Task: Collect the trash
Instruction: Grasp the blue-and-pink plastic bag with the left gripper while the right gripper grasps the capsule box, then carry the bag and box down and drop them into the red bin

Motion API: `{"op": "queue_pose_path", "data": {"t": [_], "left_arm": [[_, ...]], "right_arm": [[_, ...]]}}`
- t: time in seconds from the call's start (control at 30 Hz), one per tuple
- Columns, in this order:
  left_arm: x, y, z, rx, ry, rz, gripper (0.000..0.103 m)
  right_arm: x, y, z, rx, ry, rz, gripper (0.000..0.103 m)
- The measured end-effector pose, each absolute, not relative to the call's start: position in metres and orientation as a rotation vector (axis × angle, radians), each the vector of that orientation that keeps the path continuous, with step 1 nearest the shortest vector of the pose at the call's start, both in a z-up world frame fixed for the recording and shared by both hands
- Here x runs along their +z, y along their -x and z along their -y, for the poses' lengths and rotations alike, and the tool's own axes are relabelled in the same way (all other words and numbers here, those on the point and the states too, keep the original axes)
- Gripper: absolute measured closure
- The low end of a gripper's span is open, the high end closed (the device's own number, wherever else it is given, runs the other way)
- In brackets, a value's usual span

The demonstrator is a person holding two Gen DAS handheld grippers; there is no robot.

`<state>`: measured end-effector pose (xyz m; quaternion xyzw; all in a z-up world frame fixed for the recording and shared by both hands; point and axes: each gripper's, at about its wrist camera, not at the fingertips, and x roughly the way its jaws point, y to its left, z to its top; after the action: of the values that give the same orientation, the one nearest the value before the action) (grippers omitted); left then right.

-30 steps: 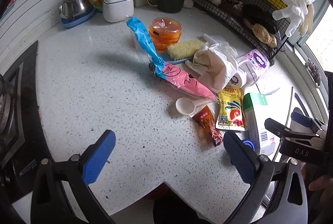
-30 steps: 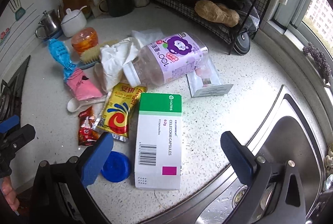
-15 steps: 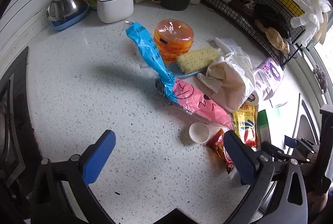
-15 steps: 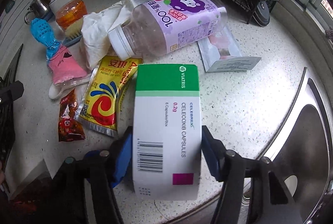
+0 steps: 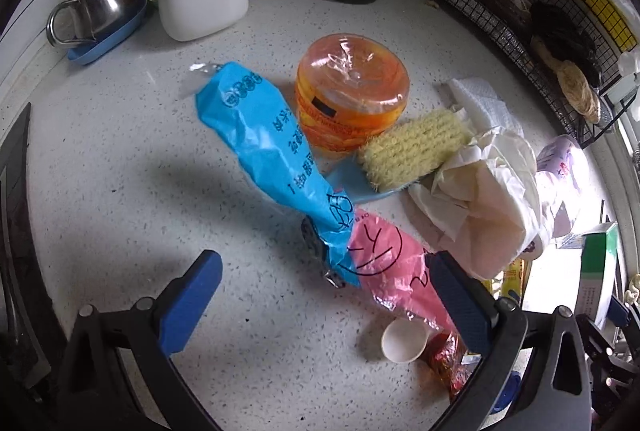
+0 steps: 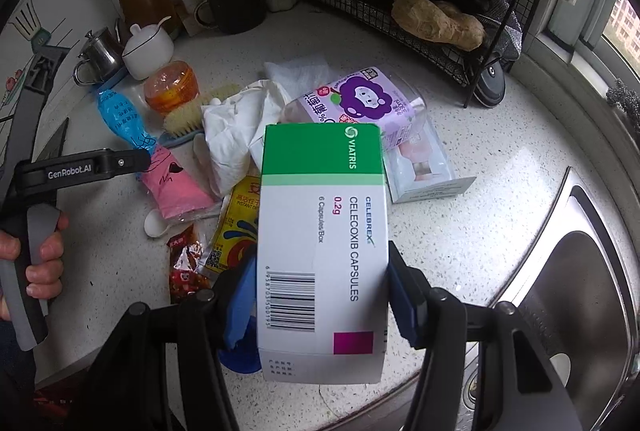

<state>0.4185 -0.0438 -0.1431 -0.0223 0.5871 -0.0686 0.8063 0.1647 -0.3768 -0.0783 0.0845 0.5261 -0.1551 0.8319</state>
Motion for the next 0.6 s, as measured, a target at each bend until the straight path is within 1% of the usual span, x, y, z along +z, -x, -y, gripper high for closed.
{"op": "queue_pose_path", "data": {"t": [0.2,0.23,0.33,0.4,0.43,0.47,0.5,0.53,0.6], "left_arm": [[-0.162,-0.438,0.052,-0.118,0.035,-1.283,0.001],[-0.165,-0.441,0.053,-0.099,0.025,-1.292,0.002],[-0.167,-0.445,0.058,-0.078,-0.005,-1.293,0.014],[-0.164,-0.444,0.063,-0.074,-0.05,-1.269,0.038],[-0.162,-0.444,0.066,-0.082,-0.05,-1.262,0.045],[-0.16,-0.443,0.069,-0.087,-0.055,-1.256,0.061],[-0.158,-0.441,0.069,-0.091,-0.057,-1.25,0.08],[-0.157,-0.439,0.068,-0.099,-0.048,-1.251,0.085],[-0.156,-0.435,0.068,-0.107,-0.032,-1.253,0.089]], "right_arm": [[-0.08,-0.18,0.387,-0.342,-0.192,-1.124,0.047],[-0.082,-0.181,0.389,-0.348,-0.19,-1.131,0.047],[-0.093,-0.175,0.387,-0.364,-0.213,-1.149,0.047],[-0.094,-0.173,0.389,-0.36,-0.235,-1.148,0.047],[-0.095,-0.172,0.389,-0.36,-0.235,-1.146,0.047],[-0.095,-0.171,0.39,-0.36,-0.234,-1.144,0.047],[-0.094,-0.17,0.389,-0.358,-0.236,-1.142,0.047],[-0.094,-0.169,0.389,-0.354,-0.238,-1.139,0.047],[-0.091,-0.166,0.387,-0.346,-0.238,-1.132,0.047]]}}
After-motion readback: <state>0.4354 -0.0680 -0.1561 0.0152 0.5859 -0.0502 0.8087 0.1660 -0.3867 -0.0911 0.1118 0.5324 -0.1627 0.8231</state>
